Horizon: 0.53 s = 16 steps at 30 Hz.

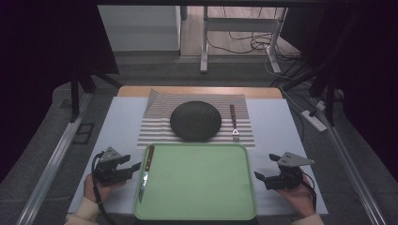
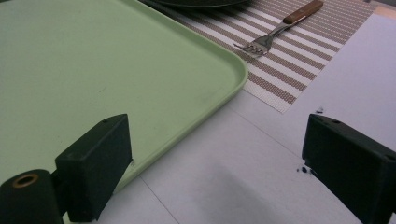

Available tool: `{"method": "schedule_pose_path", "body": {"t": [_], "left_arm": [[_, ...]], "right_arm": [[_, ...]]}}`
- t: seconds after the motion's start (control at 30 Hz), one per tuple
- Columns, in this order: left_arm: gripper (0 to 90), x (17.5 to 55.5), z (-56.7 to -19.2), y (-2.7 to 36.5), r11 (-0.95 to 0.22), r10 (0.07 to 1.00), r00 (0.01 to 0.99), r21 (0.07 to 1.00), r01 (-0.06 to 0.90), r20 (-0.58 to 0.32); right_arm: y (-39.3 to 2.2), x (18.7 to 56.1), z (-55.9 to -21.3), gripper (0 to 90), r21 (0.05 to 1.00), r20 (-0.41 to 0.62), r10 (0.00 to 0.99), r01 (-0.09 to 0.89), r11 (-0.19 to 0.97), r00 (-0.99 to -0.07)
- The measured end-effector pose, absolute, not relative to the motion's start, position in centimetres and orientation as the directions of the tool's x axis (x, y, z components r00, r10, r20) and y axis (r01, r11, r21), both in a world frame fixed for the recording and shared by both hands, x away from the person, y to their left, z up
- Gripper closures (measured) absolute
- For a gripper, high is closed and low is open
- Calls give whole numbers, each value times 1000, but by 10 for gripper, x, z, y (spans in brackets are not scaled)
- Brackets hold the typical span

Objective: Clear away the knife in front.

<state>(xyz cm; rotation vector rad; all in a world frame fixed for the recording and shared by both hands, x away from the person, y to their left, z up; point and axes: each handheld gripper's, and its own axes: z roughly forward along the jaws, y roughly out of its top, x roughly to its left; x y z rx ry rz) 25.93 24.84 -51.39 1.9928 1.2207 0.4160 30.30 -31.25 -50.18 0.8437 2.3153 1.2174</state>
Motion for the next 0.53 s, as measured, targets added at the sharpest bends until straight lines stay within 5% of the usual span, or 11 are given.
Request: {"method": "schedule_pose_path", "body": {"t": [0.53], "left_arm": [[285,260,-514,247,-264,874,478,741,618,-88]], "right_arm": [[-313,300,-499,84,854,-79,656,288,433,-751]]}}
